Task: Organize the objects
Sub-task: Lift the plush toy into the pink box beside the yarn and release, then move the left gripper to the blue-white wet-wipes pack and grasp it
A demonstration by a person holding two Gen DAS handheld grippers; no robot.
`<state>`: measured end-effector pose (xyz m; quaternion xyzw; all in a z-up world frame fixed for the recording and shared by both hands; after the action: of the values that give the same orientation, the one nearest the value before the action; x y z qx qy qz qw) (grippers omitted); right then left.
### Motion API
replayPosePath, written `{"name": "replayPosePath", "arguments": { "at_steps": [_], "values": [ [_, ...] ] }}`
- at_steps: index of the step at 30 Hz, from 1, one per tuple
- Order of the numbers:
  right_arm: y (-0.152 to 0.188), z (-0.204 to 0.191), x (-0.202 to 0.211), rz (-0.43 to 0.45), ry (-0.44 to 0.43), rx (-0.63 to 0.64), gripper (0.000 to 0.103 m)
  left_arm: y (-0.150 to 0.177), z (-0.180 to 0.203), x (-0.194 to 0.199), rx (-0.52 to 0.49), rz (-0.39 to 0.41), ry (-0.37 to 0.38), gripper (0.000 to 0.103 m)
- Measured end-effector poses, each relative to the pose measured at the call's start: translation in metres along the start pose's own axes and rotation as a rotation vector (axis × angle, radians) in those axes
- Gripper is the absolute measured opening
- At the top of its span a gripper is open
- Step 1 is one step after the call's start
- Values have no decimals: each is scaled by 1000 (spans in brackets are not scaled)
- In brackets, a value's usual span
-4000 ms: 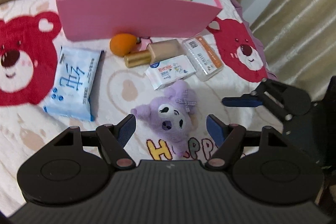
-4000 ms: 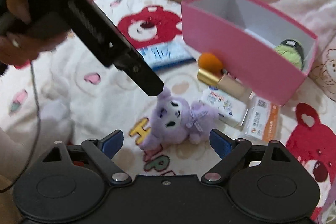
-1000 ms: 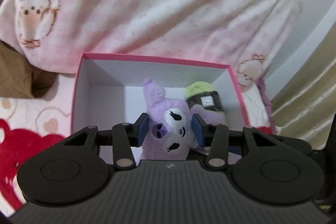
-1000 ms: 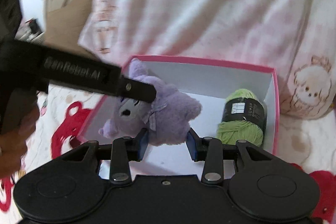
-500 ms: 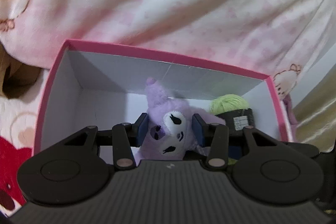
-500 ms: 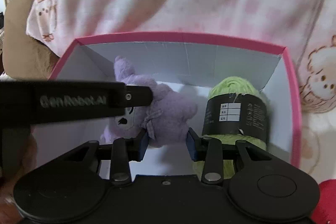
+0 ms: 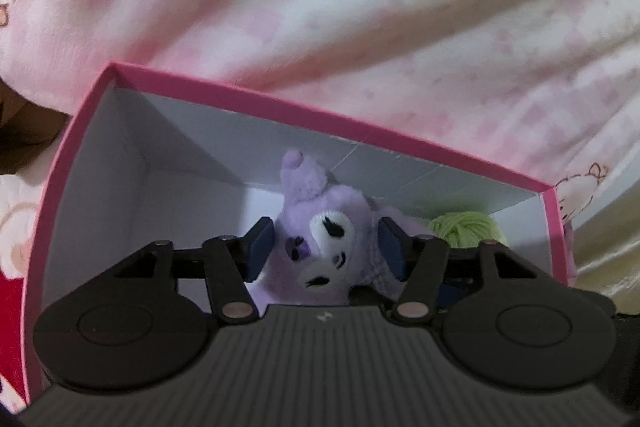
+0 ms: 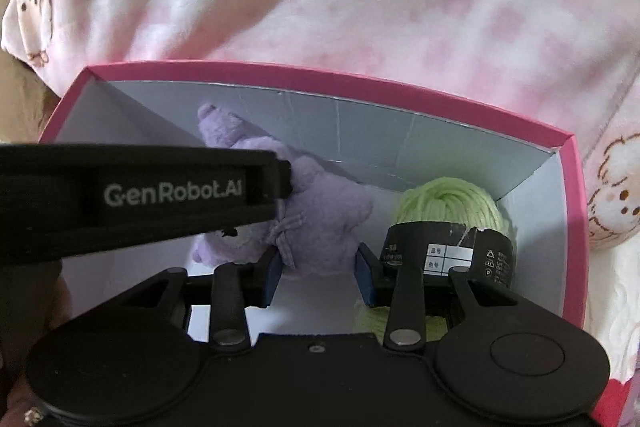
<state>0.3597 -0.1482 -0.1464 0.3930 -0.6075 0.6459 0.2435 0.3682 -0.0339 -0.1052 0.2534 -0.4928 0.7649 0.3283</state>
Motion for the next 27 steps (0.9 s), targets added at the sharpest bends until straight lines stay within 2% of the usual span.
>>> {"name": "replayPosePath", "arguments": {
  "at_steps": [3, 6, 12, 17, 23, 27],
  "values": [
    [3, -3, 19, 39, -18, 2, 54, 3, 2, 12, -44, 0, -8, 65],
    [7, -10, 47, 84, -28, 19, 62, 7, 10, 32, -132, -2, -2, 68],
    [21, -16, 105, 115, -73, 39, 63, 13, 17, 80, -164, 2, 62, 69],
    [34, -24, 165, 140, -132, 85, 63, 20, 23, 133, -249, 0, 107, 69],
    [61, -31, 240, 159, -189, 116, 65, 28, 25, 197, -348, 0, 116, 69],
    [80, -44, 271, 161, -230, 156, 67, 41, 26, 231, -421, -30, 125, 69]
  ]
}}
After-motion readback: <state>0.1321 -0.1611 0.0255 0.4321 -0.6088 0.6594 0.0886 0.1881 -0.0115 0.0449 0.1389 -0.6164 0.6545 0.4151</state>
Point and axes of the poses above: each gripper's, at about its wrist camera, not at the fingertips, and x roughly against the way its jaws point, z to its right, y to its underside, the point moved 3 cm from there along -x, roughly the way its jaws point, and after that the axes turned 7 degrees about z, right-handed, at the moved point
